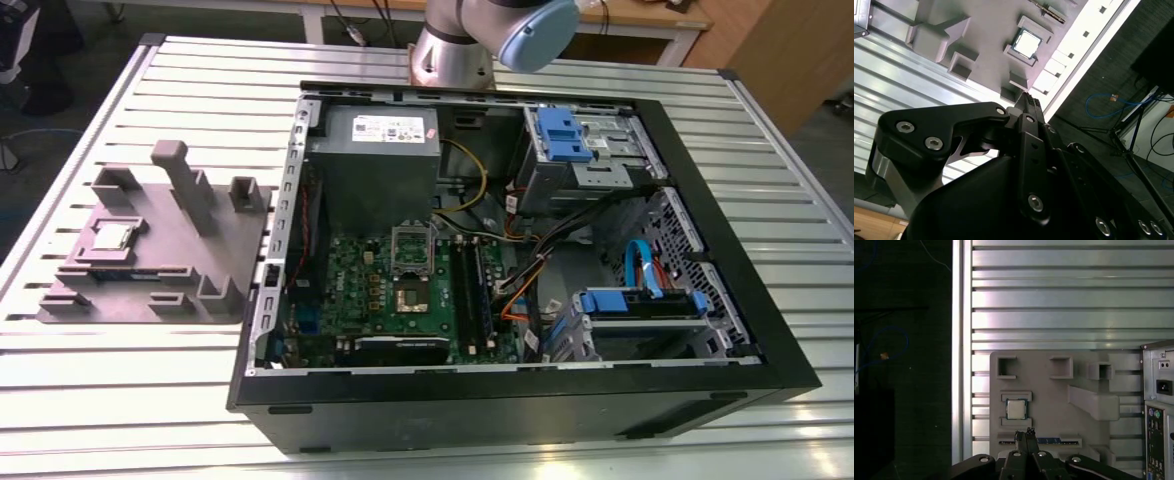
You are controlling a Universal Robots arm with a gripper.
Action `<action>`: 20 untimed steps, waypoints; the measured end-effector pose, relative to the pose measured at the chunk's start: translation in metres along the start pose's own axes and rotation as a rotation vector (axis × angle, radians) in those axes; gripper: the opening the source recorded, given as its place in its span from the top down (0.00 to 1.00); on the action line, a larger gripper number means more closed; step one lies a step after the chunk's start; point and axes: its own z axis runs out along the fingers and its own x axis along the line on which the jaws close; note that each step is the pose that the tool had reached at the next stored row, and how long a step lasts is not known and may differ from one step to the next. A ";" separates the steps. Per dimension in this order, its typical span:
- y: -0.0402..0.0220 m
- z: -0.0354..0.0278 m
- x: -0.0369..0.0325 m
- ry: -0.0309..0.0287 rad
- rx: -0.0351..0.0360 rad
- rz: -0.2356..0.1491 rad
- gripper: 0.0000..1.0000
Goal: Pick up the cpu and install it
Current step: 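Pick up the cpu and move it towards the insertion slot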
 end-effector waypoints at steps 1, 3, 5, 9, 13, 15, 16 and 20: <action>0.0000 0.0000 0.0000 -0.0001 0.0000 0.000 0.90; 0.0000 0.0000 0.0001 0.0000 0.0000 0.000 0.90; 0.0000 0.0000 0.0001 0.0000 0.0000 0.000 0.90; 0.0000 0.0000 0.0001 0.0000 0.0000 0.000 0.90; 0.0000 0.0000 0.0002 0.0000 0.0000 0.000 0.84; 0.0000 0.0000 0.0002 0.0000 0.0000 0.000 0.71; 0.0000 0.0000 0.0002 -0.0001 -0.0001 0.000 0.71; 0.0000 0.0000 0.0003 0.0000 0.0000 0.000 0.53</action>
